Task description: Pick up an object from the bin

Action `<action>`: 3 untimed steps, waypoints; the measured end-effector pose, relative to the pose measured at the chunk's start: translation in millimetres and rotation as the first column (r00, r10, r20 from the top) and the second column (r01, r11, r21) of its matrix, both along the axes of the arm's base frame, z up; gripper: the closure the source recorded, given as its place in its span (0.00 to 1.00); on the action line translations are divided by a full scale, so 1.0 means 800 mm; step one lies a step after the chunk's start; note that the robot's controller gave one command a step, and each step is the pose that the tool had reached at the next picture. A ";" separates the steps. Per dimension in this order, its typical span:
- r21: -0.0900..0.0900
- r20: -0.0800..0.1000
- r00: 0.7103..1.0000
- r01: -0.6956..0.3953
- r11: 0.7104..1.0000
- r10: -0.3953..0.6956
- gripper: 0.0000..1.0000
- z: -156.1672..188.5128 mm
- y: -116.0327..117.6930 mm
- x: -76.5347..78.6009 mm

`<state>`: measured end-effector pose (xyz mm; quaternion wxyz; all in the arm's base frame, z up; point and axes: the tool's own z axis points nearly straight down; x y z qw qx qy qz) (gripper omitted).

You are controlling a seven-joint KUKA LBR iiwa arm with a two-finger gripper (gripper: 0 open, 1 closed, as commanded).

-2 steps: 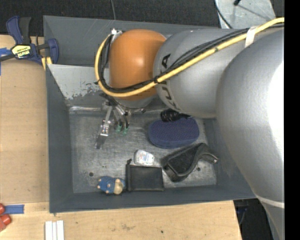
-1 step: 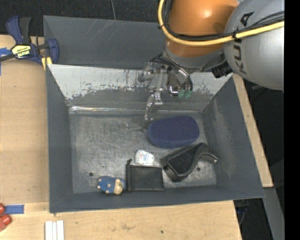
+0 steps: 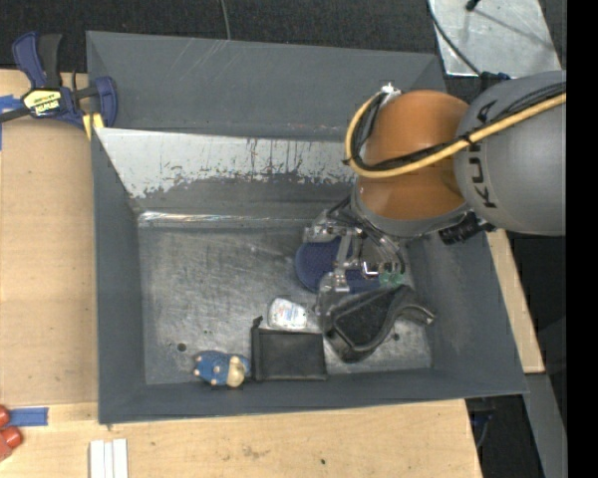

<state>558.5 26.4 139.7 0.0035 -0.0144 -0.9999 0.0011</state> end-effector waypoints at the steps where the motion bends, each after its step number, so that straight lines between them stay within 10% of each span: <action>1: 0.002 0.012 0.972 -0.237 0.972 0.237 0.00 -0.082 -0.045 0.080; 2: 0.000 0.025 0.972 -0.235 0.972 0.235 1.00 -0.078 -0.044 0.084; 3: -0.005 0.013 0.731 -0.682 0.731 0.682 1.00 0.100 -0.113 0.076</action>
Offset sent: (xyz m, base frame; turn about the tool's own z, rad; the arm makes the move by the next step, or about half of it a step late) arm 0.0616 -0.0358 -0.0697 -0.2414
